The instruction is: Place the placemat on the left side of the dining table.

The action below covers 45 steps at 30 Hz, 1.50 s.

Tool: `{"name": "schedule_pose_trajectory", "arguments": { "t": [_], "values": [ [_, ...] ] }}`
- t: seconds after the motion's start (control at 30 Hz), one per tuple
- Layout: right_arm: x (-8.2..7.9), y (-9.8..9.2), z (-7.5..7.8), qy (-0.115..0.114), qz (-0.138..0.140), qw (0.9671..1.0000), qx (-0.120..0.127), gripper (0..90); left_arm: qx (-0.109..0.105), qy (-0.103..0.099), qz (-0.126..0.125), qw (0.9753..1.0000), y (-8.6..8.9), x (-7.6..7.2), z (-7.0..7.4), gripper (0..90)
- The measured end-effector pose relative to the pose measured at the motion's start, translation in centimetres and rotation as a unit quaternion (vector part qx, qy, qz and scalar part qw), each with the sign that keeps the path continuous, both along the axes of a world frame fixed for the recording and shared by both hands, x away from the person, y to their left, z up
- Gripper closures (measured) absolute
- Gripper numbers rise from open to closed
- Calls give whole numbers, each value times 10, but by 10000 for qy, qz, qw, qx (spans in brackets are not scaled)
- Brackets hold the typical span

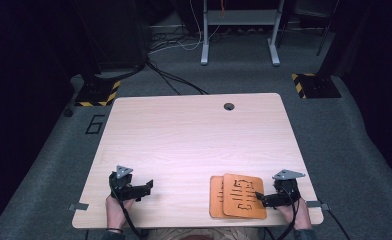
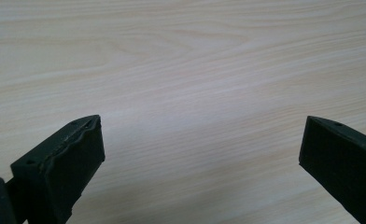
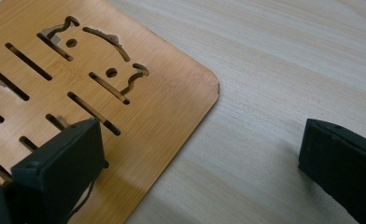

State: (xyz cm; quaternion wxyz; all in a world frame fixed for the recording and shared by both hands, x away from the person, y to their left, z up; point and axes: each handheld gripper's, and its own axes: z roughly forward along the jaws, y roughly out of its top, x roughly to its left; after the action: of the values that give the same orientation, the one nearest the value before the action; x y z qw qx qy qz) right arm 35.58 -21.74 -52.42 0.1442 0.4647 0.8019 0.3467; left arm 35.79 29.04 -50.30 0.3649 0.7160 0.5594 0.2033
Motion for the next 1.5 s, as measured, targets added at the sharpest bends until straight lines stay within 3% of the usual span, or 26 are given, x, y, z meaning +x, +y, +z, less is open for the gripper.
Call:
{"name": "schedule_pose_trajectory", "arguments": {
  "t": [0.13, 0.37, 0.67, 0.8, 1.2, 1.5],
  "values": [
    [0, 0, 0, -34, 11, 10000, -13, 0, 28, -16, -286, 9996, -17, 0, 7, 1],
    [0, -1, 0, -37, 11, 10000, -7, 0, 139, 2, -869, 9961, -52, 4, 15, 1],
    [0, 0, 0, -37, -22, 10000, -1, 0, -118, 80, -1358, 9906, -83, 8, 16, 1],
    [0, -1, -1, -43, -22, 10000, -1, 0, -91, 140, -1661, 9860, -103, 9, 13, 1],
    [-1, -1, -1, -54, -30, 10000, -11, 0, -67, 199, -2120, 9770, -140, 10, 13, 1],
    [-1, 0, -1, -54, -40, 10000, -5, 0, -110, 360, -2570, 9657, -171, 10, 8, 1]
  ]
}}
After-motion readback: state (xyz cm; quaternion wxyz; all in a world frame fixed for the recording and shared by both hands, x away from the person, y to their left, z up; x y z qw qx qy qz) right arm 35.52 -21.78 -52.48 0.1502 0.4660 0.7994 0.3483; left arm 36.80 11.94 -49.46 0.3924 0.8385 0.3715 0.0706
